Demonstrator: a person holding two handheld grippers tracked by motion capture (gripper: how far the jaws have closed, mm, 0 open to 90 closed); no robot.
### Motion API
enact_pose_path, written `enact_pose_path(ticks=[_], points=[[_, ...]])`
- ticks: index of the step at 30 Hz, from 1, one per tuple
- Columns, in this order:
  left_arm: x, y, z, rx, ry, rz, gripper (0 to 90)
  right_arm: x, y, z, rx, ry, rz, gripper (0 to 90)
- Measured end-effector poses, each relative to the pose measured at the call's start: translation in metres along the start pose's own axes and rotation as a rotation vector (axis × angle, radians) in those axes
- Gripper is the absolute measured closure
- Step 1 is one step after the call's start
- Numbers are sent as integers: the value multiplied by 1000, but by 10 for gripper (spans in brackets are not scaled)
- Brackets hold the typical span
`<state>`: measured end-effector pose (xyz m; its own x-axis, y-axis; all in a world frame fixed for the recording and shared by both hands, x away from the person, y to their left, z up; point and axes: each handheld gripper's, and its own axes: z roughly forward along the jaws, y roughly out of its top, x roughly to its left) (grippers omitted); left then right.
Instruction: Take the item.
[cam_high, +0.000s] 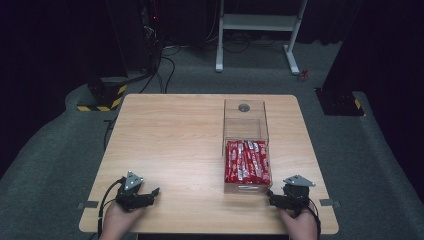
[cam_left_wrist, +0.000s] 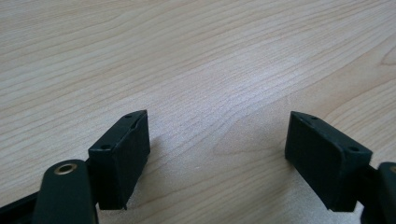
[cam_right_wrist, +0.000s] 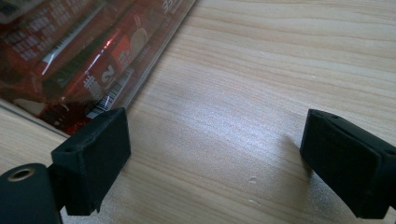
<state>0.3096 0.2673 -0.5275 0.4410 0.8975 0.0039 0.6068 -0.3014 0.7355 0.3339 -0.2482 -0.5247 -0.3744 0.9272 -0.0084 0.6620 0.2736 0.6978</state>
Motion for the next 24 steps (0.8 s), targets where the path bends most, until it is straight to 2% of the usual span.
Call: enact_pose_path(ticks=[8, 24], points=[[-2, 3, -1, 19, 4, 0, 256, 0, 0, 0, 0, 2, 0, 84], [-12, 11, -9, -38, -33, -7, 262, 0, 0, 0, 0, 2, 0, 85]])
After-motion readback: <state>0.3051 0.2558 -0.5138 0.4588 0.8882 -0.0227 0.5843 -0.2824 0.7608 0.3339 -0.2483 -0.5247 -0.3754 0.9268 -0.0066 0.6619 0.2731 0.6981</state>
